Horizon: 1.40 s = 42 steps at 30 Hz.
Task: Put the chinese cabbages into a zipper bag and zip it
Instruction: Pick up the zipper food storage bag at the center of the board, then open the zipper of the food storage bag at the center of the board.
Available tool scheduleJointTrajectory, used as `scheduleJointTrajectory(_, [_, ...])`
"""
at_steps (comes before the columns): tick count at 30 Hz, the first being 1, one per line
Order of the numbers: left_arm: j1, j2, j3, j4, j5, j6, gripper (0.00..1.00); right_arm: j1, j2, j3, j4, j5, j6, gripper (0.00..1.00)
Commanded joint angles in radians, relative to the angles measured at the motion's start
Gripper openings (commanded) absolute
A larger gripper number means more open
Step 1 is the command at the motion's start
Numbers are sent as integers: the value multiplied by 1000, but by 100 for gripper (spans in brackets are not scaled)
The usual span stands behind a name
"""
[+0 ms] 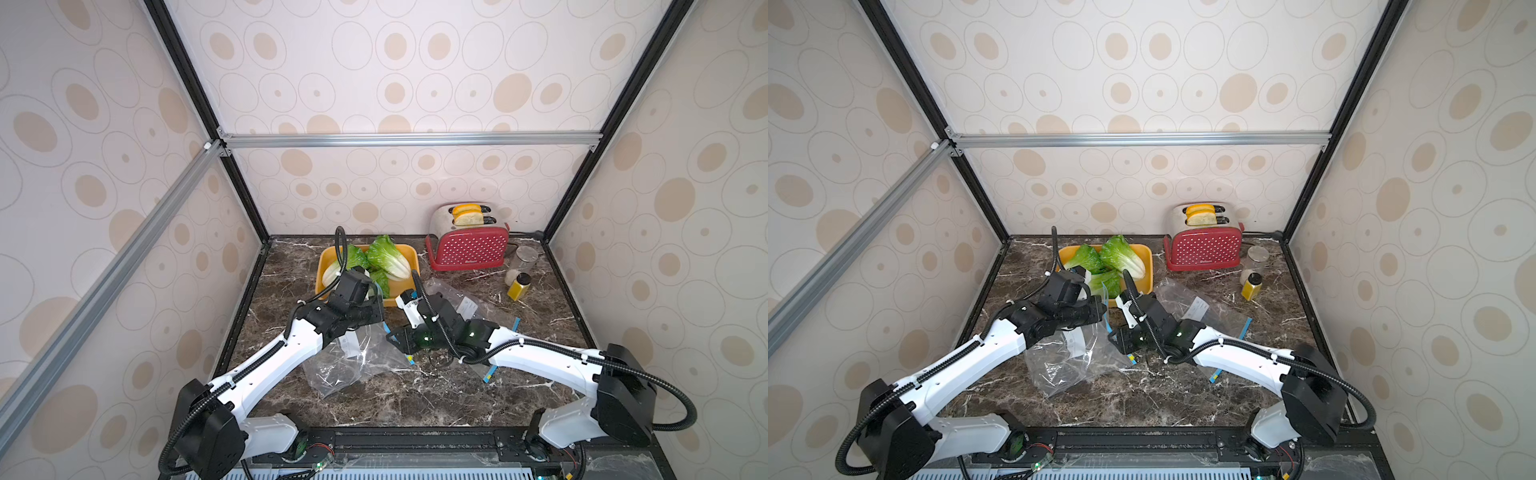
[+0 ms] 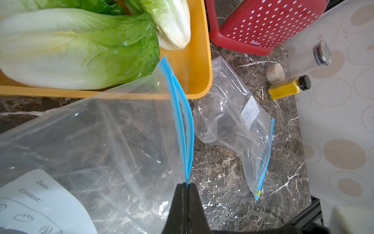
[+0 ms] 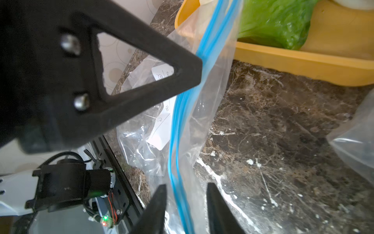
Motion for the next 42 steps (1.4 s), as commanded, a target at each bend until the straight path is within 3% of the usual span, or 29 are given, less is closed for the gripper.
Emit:
scheduleJointTrajectory(1, [-3, -30, 32, -25, 6, 93, 0, -27, -105, 30, -65, -20, 34, 43])
scheduleJointTrajectory(5, [-3, -30, 53, -45, 63, 169, 0, -119, -146, 71, -144, -46, 137, 52])
scheduleJointTrajectory(12, [-3, 9, 87, -55, 176, 223, 0, -156, -2, 195, -216, -99, 207, 56])
scheduleJointTrajectory(20, [-3, 23, 91, -48, 207, 216, 0, -189, 137, 305, -262, -99, 240, 56])
scheduleJointTrajectory(37, [-3, 34, 87, -31, 219, 213, 0, -214, 198, 352, -240, -69, 259, 54])
scheduleJointTrajectory(42, [-3, 39, 96, -29, 219, 216, 0, -214, 237, 374, -274, -47, 243, 48])
